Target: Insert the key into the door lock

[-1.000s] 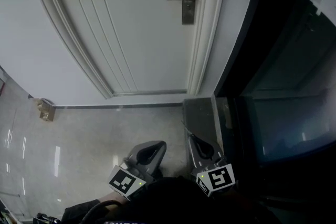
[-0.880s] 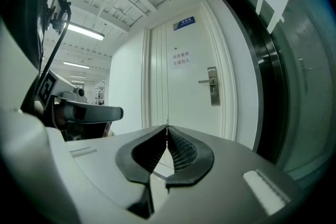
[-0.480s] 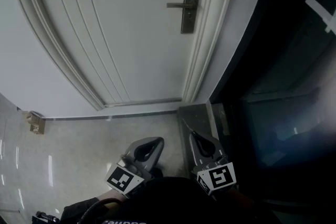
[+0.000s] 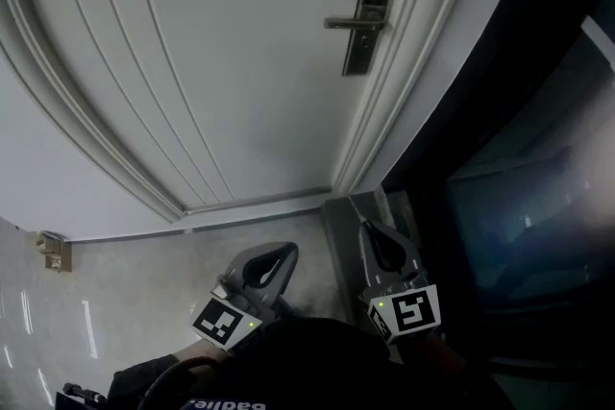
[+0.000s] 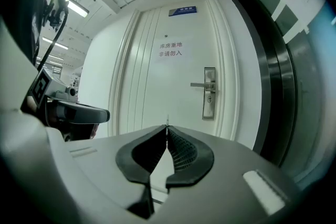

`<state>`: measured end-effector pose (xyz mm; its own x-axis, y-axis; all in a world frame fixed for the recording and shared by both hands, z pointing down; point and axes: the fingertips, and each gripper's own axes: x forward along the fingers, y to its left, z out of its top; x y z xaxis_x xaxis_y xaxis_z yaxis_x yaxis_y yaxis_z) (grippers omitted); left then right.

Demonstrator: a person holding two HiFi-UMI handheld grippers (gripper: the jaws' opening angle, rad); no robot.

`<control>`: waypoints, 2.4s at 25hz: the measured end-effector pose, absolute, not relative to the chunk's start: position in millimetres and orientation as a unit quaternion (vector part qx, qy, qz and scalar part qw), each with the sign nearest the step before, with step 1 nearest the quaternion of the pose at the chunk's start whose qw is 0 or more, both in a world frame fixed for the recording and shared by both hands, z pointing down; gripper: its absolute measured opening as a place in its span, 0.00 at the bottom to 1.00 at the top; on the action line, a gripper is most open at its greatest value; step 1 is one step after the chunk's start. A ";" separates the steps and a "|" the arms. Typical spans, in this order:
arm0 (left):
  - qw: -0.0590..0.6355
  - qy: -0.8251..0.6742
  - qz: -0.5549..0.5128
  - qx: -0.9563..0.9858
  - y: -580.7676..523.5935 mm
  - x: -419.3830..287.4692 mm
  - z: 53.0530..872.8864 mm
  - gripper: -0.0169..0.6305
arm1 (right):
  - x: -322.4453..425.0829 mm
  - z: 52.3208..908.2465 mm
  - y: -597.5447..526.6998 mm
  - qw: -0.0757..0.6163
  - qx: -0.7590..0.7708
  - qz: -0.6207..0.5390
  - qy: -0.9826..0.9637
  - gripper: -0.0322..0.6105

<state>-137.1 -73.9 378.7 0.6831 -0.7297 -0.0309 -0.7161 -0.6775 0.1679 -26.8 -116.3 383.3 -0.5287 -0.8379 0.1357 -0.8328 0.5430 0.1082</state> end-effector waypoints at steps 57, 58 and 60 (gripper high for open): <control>-0.221 -0.470 0.060 0.852 -453.7 -107.8 232.2 0.06 | 17.3 331.9 -450.6 0.308 0.485 -0.393 -0.718 0.07; -0.220 -0.470 0.063 0.853 -454.9 -107.2 234.2 0.06 | 14.5 333.4 -454.1 0.326 0.482 -0.414 -0.700 0.07; -0.218 -0.470 0.066 0.853 -456.7 -106.5 236.1 0.06 | 8.6 335.0 -459.6 0.353 0.476 -0.447 -0.670 0.07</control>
